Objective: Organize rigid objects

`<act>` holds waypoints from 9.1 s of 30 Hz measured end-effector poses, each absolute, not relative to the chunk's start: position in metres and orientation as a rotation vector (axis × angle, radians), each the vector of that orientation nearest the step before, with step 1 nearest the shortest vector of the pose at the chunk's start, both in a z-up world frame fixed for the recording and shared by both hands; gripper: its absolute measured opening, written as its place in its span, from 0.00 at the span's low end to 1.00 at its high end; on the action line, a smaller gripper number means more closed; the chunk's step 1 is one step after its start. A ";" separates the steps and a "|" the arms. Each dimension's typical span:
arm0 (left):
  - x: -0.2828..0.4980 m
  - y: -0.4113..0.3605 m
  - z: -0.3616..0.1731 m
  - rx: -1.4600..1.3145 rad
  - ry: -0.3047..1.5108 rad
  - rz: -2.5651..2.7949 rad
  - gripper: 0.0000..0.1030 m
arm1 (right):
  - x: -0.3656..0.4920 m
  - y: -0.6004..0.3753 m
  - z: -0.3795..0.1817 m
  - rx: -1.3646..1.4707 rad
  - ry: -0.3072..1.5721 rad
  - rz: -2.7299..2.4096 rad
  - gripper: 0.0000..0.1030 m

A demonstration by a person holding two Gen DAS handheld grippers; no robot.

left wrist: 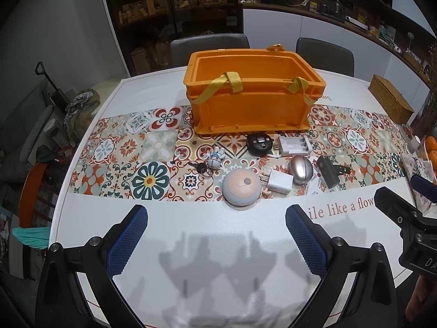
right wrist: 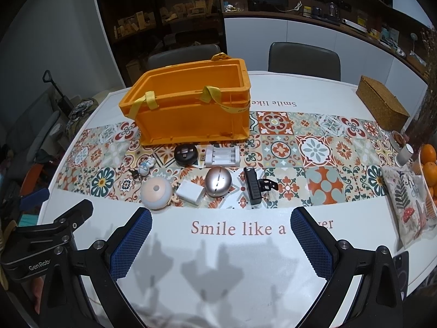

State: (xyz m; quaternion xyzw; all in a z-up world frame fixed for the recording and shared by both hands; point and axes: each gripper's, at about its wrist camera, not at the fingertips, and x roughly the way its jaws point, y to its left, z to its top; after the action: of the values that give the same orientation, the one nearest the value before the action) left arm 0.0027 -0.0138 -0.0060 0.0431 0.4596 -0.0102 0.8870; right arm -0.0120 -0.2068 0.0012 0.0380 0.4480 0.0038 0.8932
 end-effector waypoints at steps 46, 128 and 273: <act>0.083 -0.050 -0.097 0.051 1.148 0.019 1.00 | 0.068 -0.248 -0.096 0.148 1.069 0.036 0.82; 0.138 -0.038 -0.173 -0.032 1.284 0.031 0.96 | 0.107 -0.259 -0.137 0.202 1.168 0.018 0.37; 0.294 -0.003 -0.004 0.080 1.108 -0.059 0.88 | 0.294 -0.189 -0.014 0.125 1.135 -0.032 0.64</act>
State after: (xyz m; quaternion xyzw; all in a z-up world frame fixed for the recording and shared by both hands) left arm 0.2942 -0.0032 -0.0035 0.0377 0.5260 -0.0280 0.8492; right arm 0.2941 -0.1891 -0.0135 0.0591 0.5371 -0.0150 0.8413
